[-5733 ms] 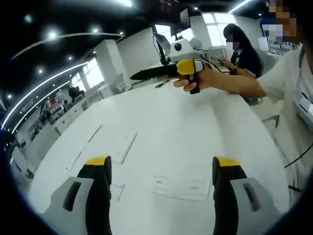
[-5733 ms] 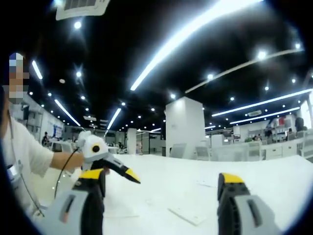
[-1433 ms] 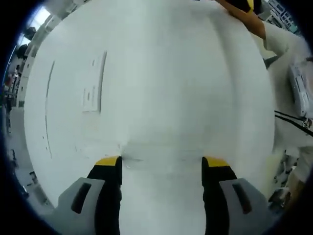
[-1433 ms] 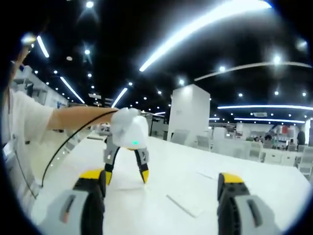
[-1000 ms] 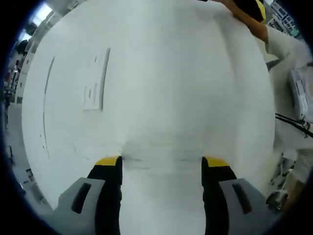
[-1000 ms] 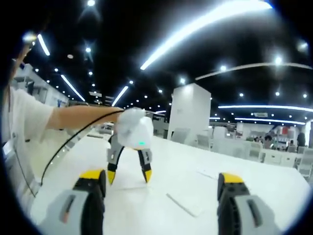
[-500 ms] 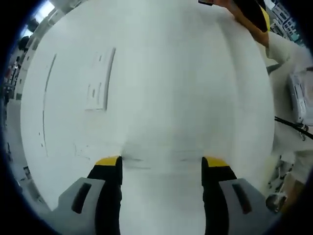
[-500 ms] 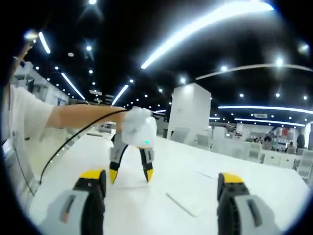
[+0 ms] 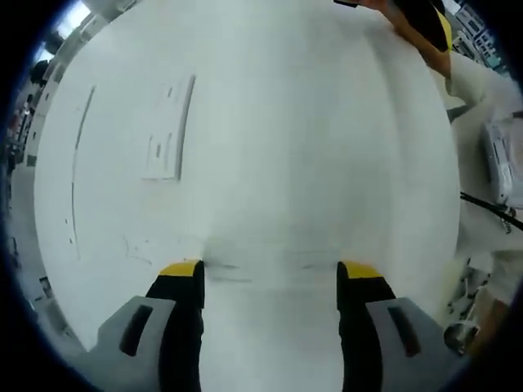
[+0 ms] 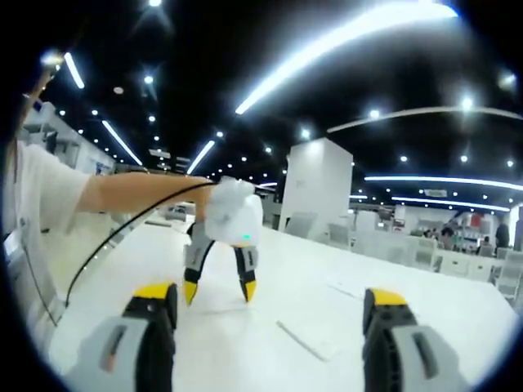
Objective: Locate the socket holder cover, grip the socket holder cover, clip it into the socket holder slot.
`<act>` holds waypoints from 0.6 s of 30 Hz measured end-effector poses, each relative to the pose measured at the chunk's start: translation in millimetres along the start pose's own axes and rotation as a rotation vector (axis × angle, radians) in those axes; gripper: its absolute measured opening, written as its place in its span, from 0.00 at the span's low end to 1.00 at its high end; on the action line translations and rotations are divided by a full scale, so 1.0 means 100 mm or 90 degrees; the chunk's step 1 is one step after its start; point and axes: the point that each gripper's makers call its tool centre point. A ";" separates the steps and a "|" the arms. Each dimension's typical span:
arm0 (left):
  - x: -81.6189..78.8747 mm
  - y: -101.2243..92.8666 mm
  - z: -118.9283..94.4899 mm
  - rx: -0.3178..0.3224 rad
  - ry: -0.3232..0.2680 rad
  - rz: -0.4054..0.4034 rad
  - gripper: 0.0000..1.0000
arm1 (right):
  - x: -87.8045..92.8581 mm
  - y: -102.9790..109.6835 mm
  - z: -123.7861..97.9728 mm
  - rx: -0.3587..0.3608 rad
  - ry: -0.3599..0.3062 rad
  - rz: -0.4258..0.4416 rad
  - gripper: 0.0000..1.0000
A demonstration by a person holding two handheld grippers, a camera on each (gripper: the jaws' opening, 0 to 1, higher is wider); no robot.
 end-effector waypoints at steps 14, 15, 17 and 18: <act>0.03 0.13 -0.03 -0.002 0.011 0.008 0.64 | 0.02 0.01 0.00 -0.001 0.004 0.000 0.94; 0.03 0.14 -0.03 -0.002 0.011 0.008 0.64 | 0.03 0.01 0.00 -0.001 0.004 0.000 0.94; 0.04 0.16 -0.03 -0.003 0.013 0.010 0.64 | 0.03 0.02 0.00 -0.001 0.005 0.000 0.94; 0.04 0.16 -0.03 -0.004 0.013 0.010 0.64 | 0.03 0.02 0.00 -0.001 0.006 0.000 0.94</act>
Point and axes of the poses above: the point that each gripper's makers call its tool centre point, and the gripper's own axes: z roughly forward along the fingers, y roughly to its left, x roughly out of its underside, and after that the axes turned 12 degrees about z, right-handed
